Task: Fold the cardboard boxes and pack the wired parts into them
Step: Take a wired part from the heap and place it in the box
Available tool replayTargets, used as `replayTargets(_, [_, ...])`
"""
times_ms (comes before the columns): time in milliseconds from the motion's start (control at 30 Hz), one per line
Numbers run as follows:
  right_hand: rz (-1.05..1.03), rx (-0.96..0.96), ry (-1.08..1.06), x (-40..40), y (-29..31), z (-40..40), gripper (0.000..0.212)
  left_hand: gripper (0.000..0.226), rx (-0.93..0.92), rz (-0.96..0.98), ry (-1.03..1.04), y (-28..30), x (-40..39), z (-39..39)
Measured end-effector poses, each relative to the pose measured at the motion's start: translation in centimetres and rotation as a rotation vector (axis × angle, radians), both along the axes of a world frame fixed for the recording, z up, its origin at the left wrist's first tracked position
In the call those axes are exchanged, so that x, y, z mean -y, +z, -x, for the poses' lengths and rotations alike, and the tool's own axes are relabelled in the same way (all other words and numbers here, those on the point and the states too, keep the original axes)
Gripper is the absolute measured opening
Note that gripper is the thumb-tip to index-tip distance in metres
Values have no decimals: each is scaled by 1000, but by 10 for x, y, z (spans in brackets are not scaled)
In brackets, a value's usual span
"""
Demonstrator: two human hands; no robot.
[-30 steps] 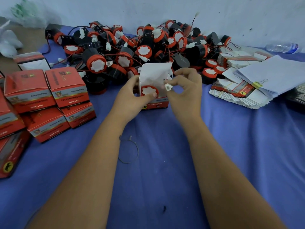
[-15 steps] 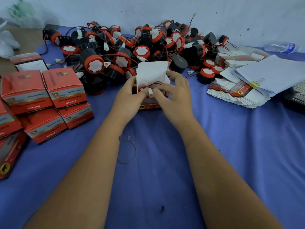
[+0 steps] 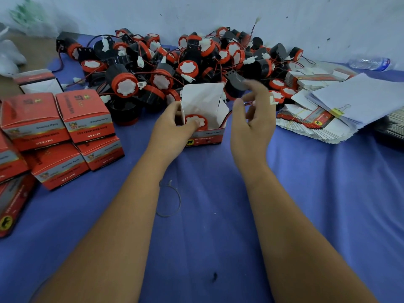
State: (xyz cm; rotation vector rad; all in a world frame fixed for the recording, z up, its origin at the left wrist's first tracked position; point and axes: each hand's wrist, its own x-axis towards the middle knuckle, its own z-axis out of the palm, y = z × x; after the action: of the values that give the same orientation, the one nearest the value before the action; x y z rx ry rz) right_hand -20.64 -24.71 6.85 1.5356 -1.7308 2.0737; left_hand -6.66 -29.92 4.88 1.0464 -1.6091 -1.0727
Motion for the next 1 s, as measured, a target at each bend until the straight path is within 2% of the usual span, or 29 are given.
replayTargets(100, [47, 80, 40, -2, 5, 0, 47, 22, 8, -1, 1, 1, 0, 0])
replayTargets(200, [119, 140, 36, -2, 12, 1, 38, 22, 16, -4, 0, 2, 0, 0])
replayTargets(267, [87, 120, 83, -3, 15, -1, 21, 22, 15, -2, -4, 1, 0, 0])
replayTargets(367, [-38, -41, 160, -4, 15, -4, 7, 24, 9, -4, -14, 0, 1, 1])
replayTargets(467, [-56, -315, 200, -2, 10, -5, 18, 27, 4, -9, -22, 1, 0, 1])
replayTargets(533, [-60, -437, 147, 2, 6, -4, 21, 26, -3, -16, -22, 1, 0, 0])
replayTargets(733, [-161, -666, -38, 3, 1, 2, 31, 25, -8, -13, -24, 0, 1, 0])
replayTargets(867, [-252, -774, -131, 4, -2, 4, 19, 25, 9, -6, -24, -1, 2, 0])
replayTargets(1000, [-335, -825, -133, 2, -2, 8, 19, 26, 13, -7, -23, -1, 2, 0])
